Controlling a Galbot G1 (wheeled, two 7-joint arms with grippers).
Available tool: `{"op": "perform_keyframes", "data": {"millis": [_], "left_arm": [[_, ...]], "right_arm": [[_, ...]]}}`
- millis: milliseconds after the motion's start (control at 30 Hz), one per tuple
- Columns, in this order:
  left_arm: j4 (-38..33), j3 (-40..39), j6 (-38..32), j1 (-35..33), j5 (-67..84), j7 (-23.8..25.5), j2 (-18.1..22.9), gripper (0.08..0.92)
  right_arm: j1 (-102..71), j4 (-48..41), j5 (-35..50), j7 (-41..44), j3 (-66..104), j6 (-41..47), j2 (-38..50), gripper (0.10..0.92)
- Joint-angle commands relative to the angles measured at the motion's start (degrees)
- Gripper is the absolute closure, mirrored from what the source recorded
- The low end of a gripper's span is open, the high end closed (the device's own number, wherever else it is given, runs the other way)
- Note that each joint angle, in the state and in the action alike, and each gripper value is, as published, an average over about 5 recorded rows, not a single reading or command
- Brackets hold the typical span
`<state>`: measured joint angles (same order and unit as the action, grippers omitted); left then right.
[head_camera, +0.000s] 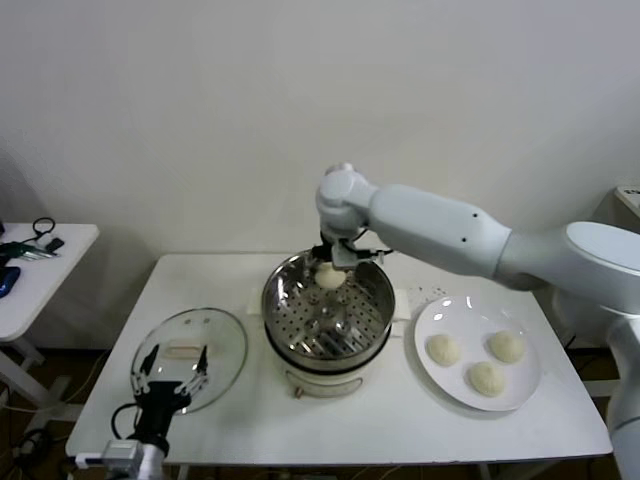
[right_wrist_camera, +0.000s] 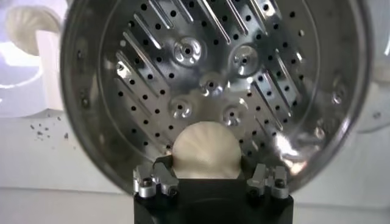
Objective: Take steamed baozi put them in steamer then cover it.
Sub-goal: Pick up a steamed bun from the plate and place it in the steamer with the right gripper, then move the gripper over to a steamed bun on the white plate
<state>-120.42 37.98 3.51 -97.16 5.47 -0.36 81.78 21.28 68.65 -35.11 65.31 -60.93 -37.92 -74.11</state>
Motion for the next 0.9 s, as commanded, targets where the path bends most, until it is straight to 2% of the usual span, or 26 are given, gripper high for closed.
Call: {"op": "perform_keyframes", "data": {"millis": [33,333,500,667,767,900], "left_arm": [[0.1,0.0,-0.1,0.0,0.0,0.0,-0.1,0.177],[0.4,0.0,-0.3,-0.3,0.0,0.0,0.0,0.177],[0.5,0.0,-0.3,-0.3,0.0,0.0,0.0,0.177],[0.3,0.0,-0.3,-0.4,-0.1,-0.1,0.1,0.177],[0.2,0.0,-0.3,-0.6,-0.2,0.0,0.1,0.177],[0.1,0.0,-0.3,-0.7,-0.3,0.0,-0.2,0.177]], "right_arm": [[-3.7,-1.1,-5.9,-0.6,1.0,-2.2,-1.9,0.304],[-4.6,-2.2,-7.5,-0.6,1.9,-2.3,-1.8,0.298],[-4.6,-1.8,-6.8,-0.3,1.7,-0.4,-1.5,0.225],[-3.8,-1.3,-5.3,0.3,1.8,0.4,-0.9,0.203],[-2.0,-0.3,-3.6,0.7,1.9,1.0,0.0,0.203],[2.2,2.3,3.3,1.9,0.8,3.2,2.6,0.202]]}}
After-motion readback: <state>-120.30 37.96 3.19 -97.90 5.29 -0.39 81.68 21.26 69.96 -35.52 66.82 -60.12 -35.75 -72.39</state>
